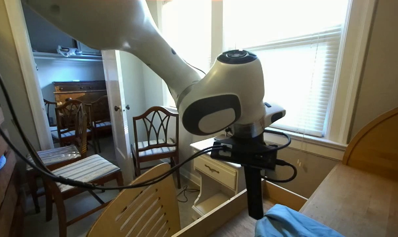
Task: Put the remote inside the drawer
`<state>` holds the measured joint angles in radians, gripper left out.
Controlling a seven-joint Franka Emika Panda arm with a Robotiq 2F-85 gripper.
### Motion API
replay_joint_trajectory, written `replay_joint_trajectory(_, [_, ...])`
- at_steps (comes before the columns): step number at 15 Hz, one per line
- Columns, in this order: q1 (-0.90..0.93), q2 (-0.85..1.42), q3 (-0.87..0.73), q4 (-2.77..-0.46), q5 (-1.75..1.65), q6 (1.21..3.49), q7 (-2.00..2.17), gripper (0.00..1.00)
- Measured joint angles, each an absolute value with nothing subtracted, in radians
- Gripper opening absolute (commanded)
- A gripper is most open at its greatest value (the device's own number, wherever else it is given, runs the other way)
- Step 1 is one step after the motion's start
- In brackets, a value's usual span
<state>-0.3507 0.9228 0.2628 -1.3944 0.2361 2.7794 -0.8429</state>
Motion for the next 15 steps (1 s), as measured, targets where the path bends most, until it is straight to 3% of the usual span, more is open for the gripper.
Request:
replay_joint_trajectory(13, [-0.33,1.096,0.311,-1.136,0.23,2.655,-0.848,0.31])
replay_joint_trajectory(14, [-0.33,1.097,0.313,-1.128,0.23,2.645,-0.849,0.56])
replay_joint_trajectory(15, [-0.33,1.098,0.315,-1.121,0.231,2.631,-0.85,0.56])
